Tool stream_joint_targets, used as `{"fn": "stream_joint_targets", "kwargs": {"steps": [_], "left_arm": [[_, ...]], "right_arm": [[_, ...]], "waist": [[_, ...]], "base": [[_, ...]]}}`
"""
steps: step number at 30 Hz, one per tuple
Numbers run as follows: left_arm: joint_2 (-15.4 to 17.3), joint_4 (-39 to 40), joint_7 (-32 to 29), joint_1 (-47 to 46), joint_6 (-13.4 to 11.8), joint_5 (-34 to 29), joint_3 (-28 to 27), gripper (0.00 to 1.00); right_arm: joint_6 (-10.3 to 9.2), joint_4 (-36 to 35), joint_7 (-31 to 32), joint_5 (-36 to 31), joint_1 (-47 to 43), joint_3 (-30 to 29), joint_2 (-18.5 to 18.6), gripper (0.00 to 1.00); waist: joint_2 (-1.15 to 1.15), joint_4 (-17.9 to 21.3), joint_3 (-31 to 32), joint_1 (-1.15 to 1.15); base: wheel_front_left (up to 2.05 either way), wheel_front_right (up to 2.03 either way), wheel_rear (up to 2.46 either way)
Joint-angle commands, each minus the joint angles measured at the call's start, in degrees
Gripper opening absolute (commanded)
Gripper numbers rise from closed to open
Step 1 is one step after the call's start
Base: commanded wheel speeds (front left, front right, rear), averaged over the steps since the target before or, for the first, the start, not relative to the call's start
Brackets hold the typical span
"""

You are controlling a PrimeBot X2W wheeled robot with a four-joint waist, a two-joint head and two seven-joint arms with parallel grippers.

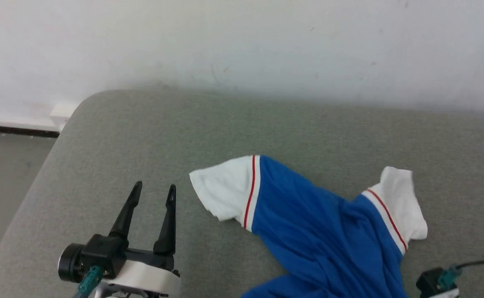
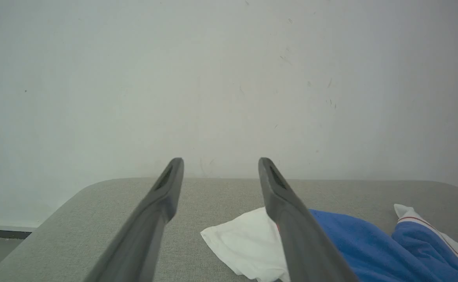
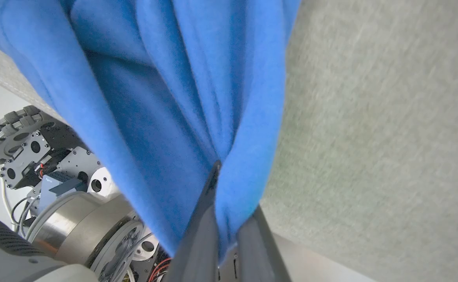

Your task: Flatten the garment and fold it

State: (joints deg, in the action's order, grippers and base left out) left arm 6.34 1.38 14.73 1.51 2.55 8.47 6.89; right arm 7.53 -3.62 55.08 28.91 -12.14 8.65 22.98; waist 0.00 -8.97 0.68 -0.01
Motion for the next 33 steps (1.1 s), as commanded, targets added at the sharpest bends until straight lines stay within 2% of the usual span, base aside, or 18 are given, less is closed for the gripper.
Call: {"fn": "stream_joint_targets", "kwargs": {"steps": [1, 6, 7, 8, 14, 17, 21, 25, 29, 33], "left_arm": [[-0.4, -0.1, 0.3, 1.1, 0.5, -0.6, -0.4, 1.00], [-1.2, -0.9, 0.3, 1.3, 1.4, -0.9, -1.1, 1.00], [-1.3, -1.1, 0.3, 1.2, 1.6, -0.9, -1.2, 1.00], [-1.3, -1.3, 0.3, 0.9, 1.8, -1.0, -1.3, 1.00], [-1.3, -3.4, 0.3, -1.7, 3.2, 0.0, -1.6, 1.00], [0.4, -6.6, -1.7, -4.8, 4.1, 0.7, 0.1, 1.00], [4.5, -11.7, -11.8, -12.2, 4.5, 1.6, 1.1, 1.00], [8.8, -16.4, -24.3, -20.5, 4.9, 6.7, 4.8, 1.00], [14.7, -21.1, -36.9, -28.5, 4.9, 16.0, 10.0, 1.00], [20.0, -24.6, -48.2, -34.1, 4.9, 24.4, 14.3, 1.00]], "right_arm": [[-0.04, -0.7, 0.7, 0.2, -1.6, -0.5, -0.6, 0.00], [-0.04, -2.1, 1.5, -1.1, -5.5, -2.3, -3.7, 0.00], [-0.04, -2.5, 0.0, -1.8, -5.2, -2.6, -4.3, 0.47], [-0.04, -2.8, -1.5, -2.6, -4.6, -2.8, -4.7, 1.00], [-0.04, -6.8, -14.7, -4.5, 2.4, -6.1, -7.5, 1.00], [-0.04, -8.6, -23.9, -6.6, 6.5, -8.6, -8.1, 1.00], [-0.04, -9.1, -37.9, -9.2, 11.1, -11.3, -9.8, 1.00], [-0.04, -7.6, -49.1, -12.6, 13.5, -12.4, -11.3, 1.00], [-0.04, -5.7, -56.0, -14.1, 15.5, -13.3, -13.8, 1.00], [-0.04, -3.9, -59.1, -15.0, 17.4, -13.5, -15.6, 1.00]], "waist": [[0.00, 1.6, 1.3, 0.01], [0.00, 2.4, 0.7, 0.01], [0.00, 2.6, 0.5, 0.01], [0.00, 2.7, 0.2, 0.01], [0.00, 4.5, -2.8, 0.01], [0.00, 5.7, -4.8, 0.01], [0.00, 8.0, -8.3, 0.01], [0.00, 10.5, -11.4, 0.01], [0.00, 12.9, -14.1, 0.01], [0.00, 15.1, -15.9, 0.01]], "base": [[0.00, 0.00, 0.00], [0.00, 0.00, 0.00], [0.00, 0.00, 0.00], [0.00, 0.00, 0.00], [0.00, 0.00, 0.00], [0.00, 0.00, 0.00], [0.00, 0.00, 0.00], [0.00, 0.00, 0.00], [0.00, 0.00, 0.00], [0.00, 0.00, 0.00]]}}
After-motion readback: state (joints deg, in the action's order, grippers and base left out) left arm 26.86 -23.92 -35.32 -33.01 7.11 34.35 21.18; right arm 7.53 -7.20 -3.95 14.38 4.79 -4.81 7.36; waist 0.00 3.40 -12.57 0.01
